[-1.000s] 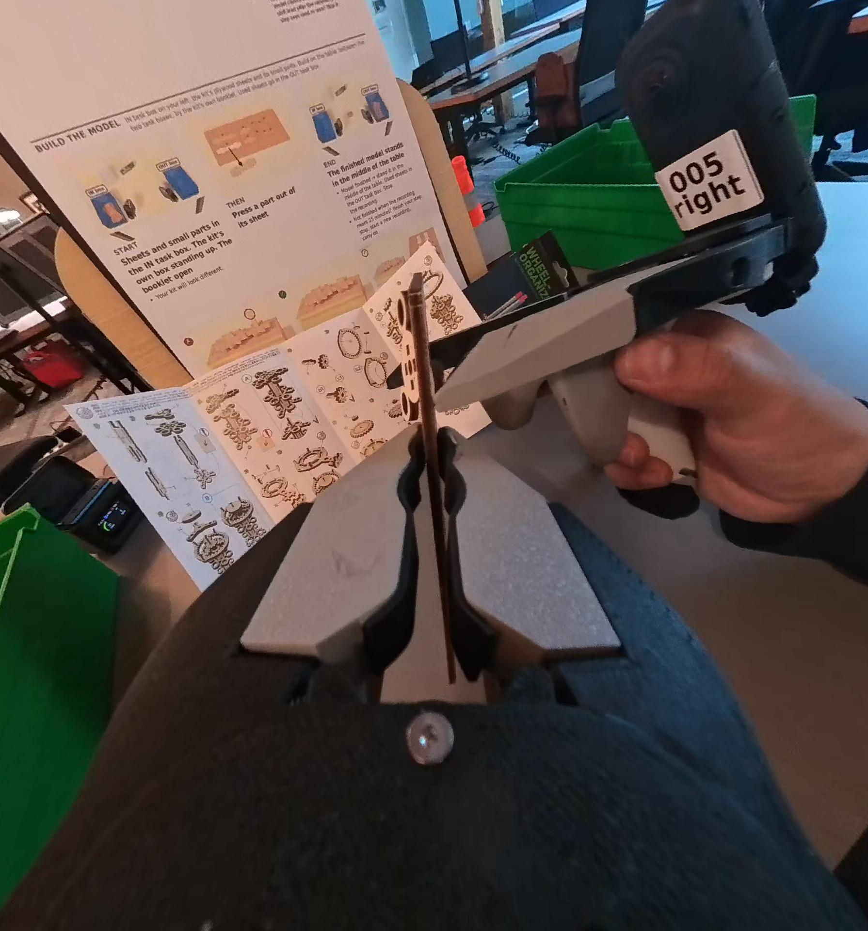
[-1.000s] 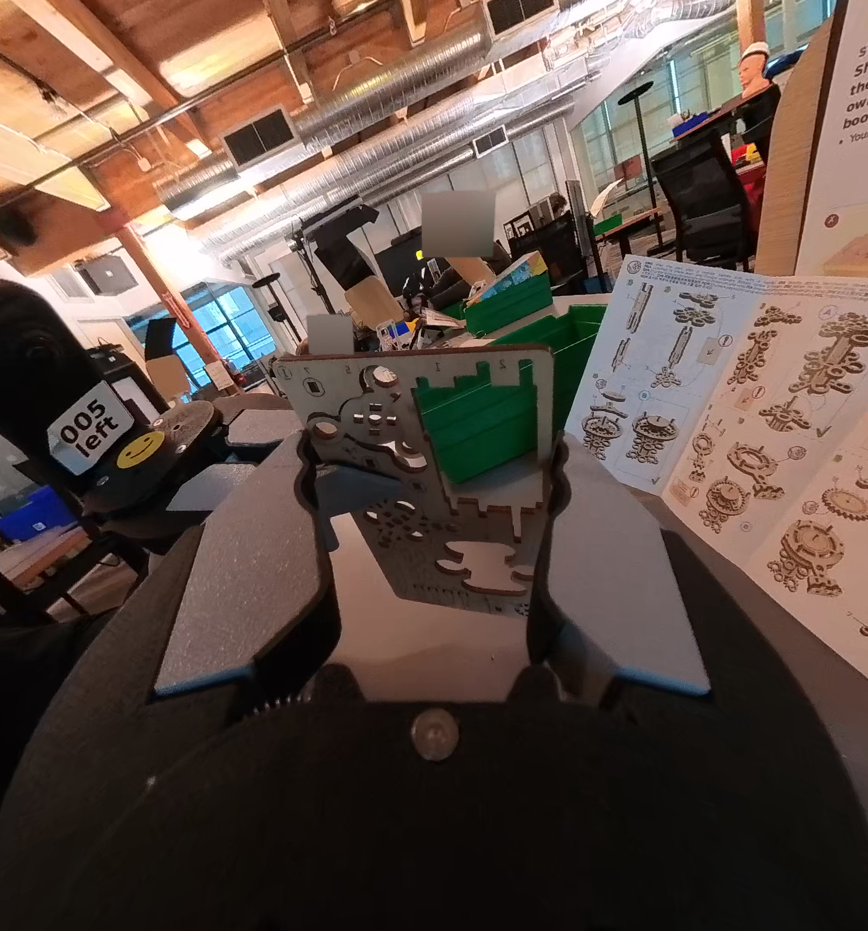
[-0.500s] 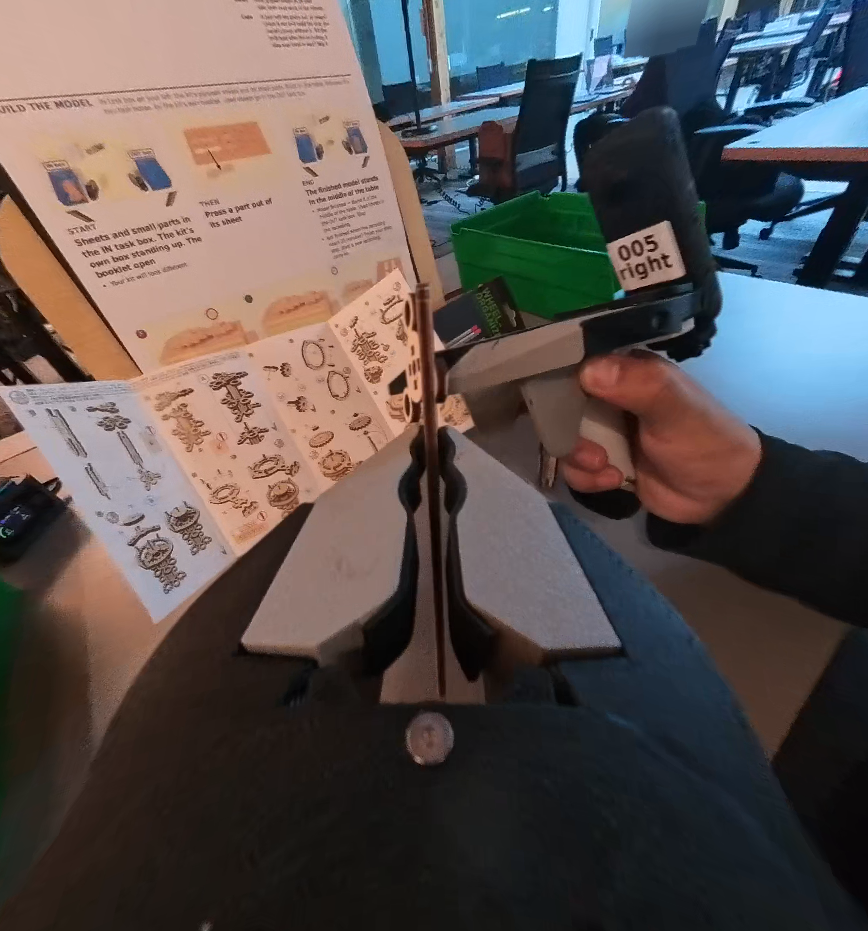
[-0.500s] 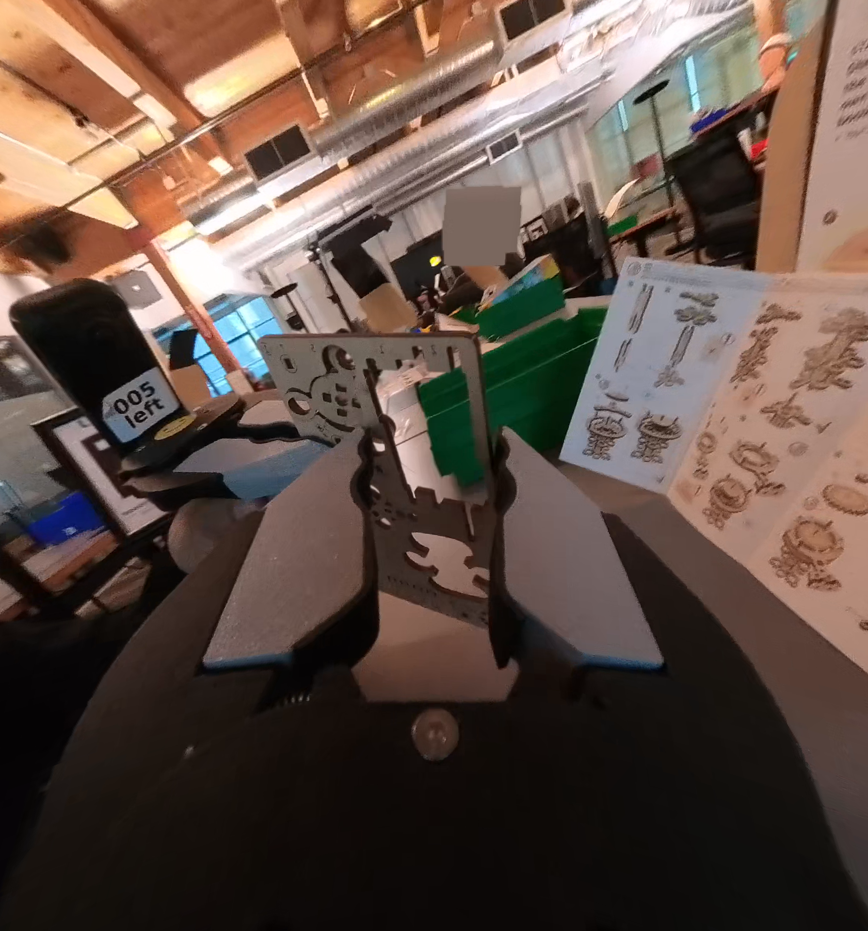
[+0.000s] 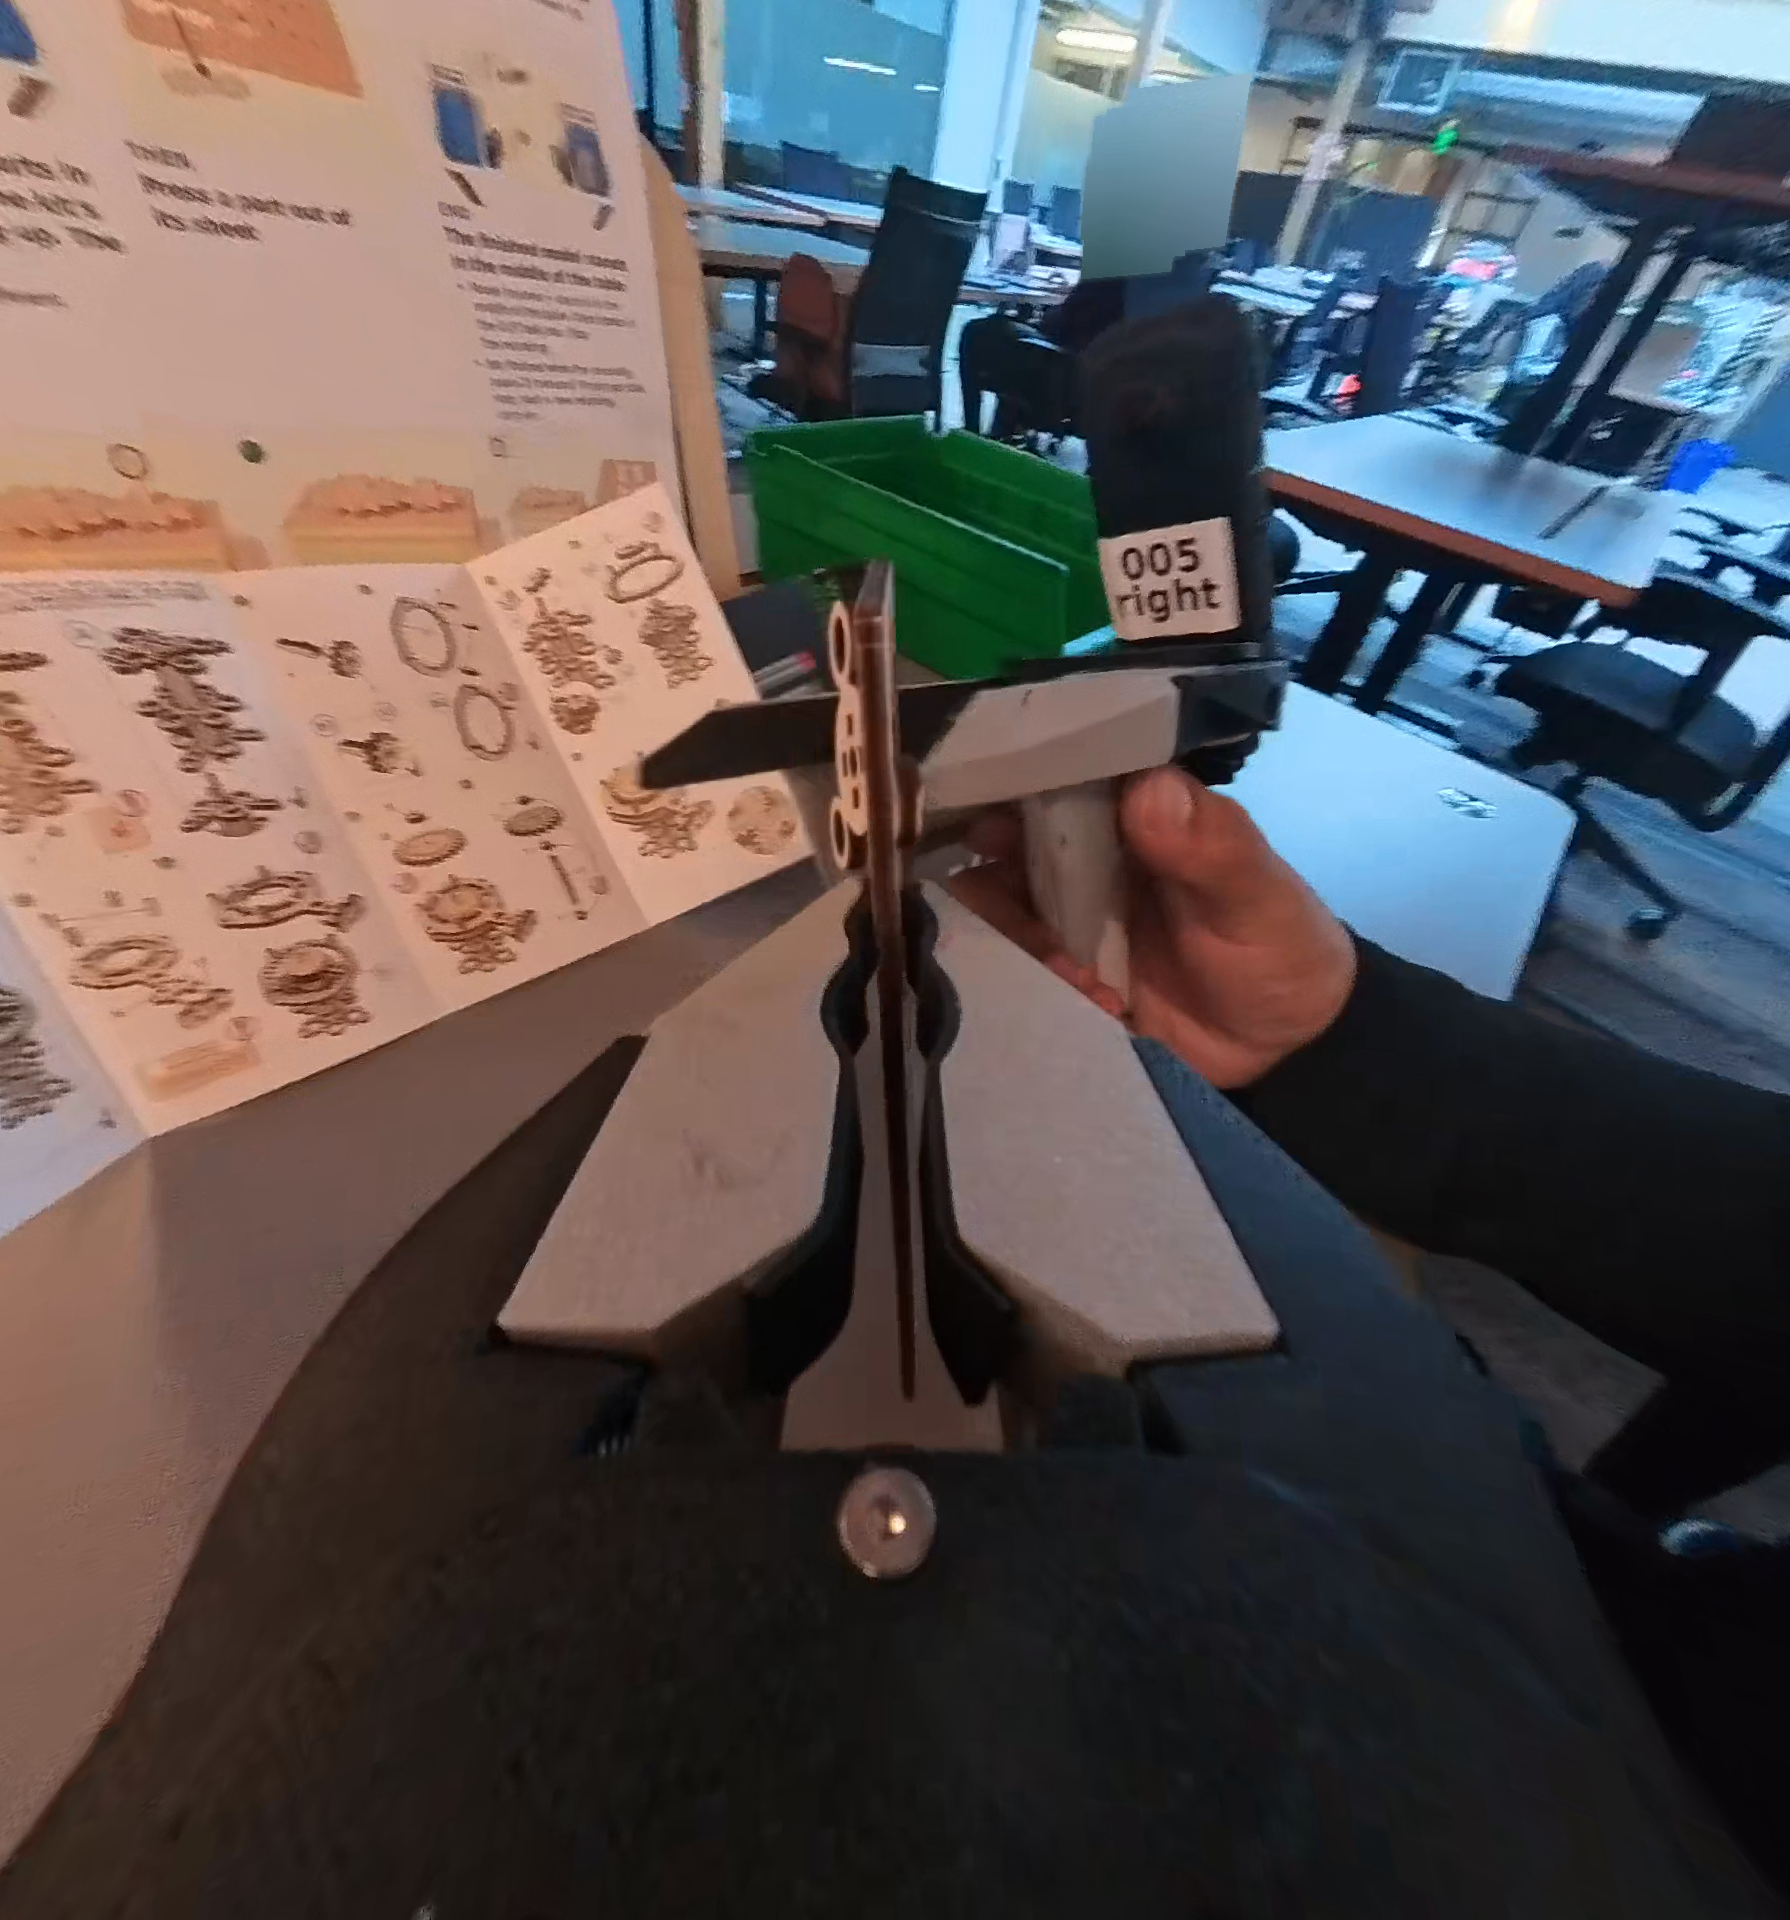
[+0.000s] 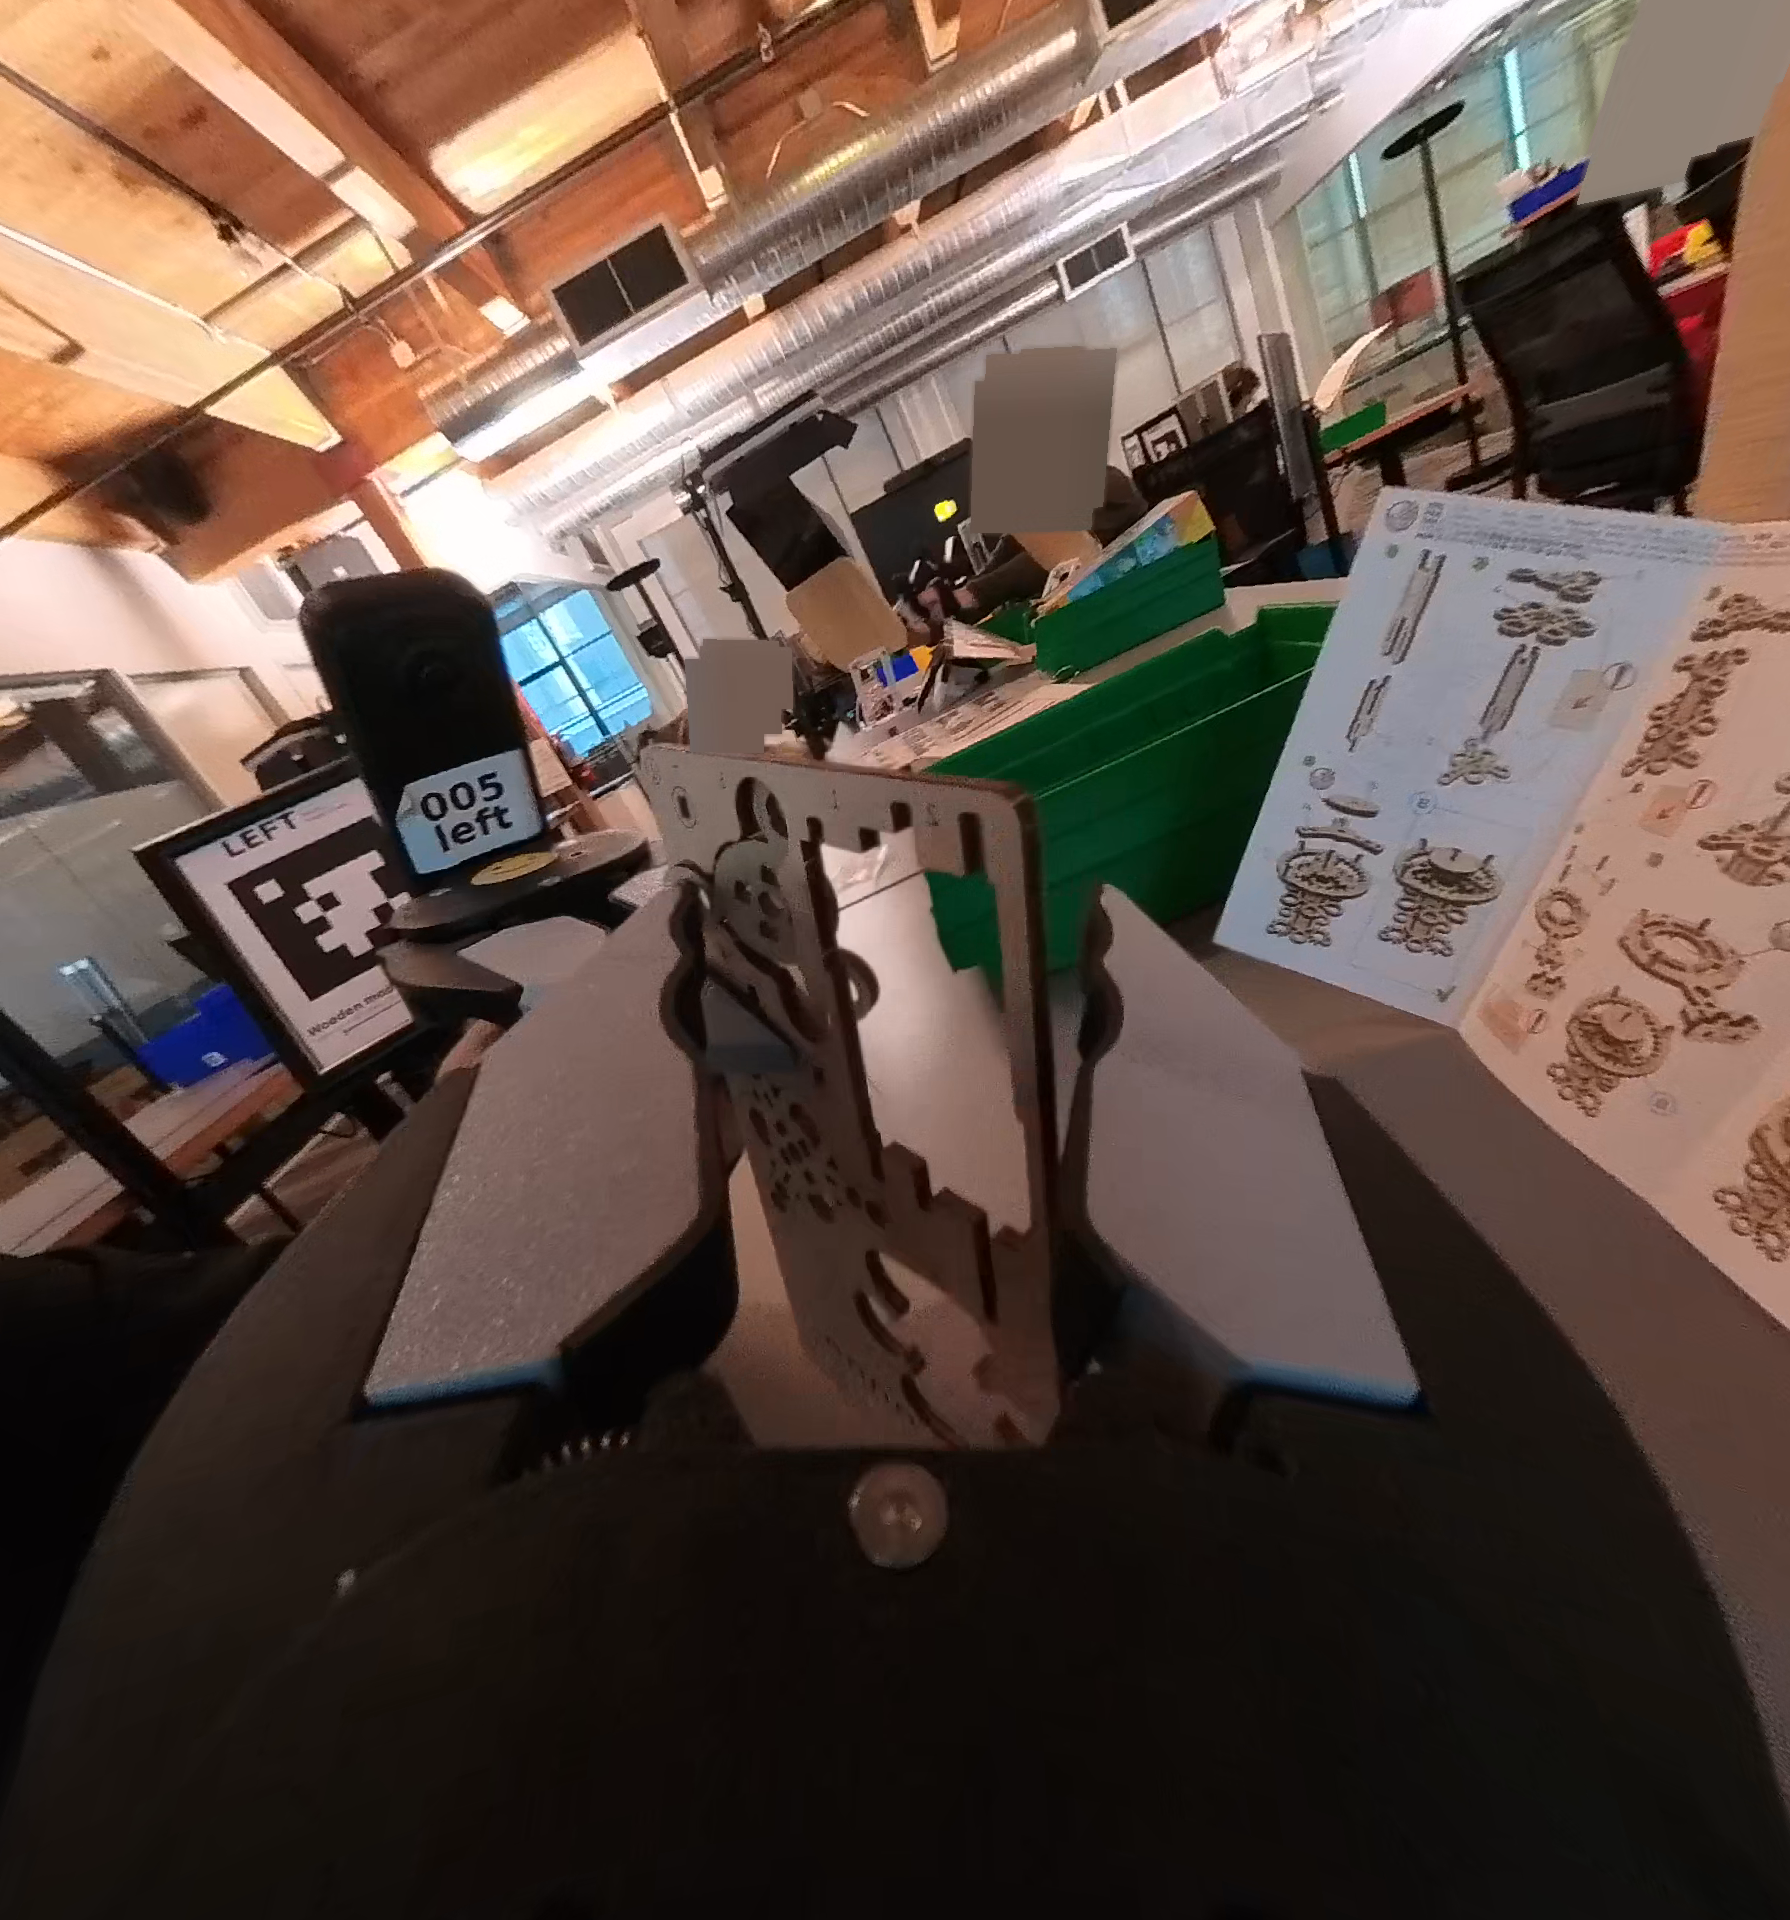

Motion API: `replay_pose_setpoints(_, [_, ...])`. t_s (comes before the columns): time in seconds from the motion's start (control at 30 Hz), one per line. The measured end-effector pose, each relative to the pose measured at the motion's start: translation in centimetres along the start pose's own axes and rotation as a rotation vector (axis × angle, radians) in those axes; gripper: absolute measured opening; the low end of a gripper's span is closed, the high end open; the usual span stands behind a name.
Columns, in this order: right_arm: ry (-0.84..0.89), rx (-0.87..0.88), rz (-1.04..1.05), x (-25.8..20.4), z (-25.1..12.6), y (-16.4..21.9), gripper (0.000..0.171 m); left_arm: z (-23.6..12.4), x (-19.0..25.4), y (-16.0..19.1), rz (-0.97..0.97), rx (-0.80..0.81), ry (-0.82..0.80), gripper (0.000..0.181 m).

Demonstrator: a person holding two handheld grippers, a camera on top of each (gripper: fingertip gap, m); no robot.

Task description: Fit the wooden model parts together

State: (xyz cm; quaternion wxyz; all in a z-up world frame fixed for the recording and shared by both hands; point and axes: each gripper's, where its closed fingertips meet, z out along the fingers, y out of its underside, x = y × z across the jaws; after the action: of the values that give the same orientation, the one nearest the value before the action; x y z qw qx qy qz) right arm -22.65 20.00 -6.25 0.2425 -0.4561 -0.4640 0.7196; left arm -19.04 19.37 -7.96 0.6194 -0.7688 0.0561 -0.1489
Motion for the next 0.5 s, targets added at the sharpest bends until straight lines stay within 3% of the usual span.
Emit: replay_pose_setpoints(0.5, [-0.022,-0.015,-0.016,-0.5,0.31,0.35,0.068,-0.2,-0.09,-0.08,-0.003,0.003,-0.013,0.001])
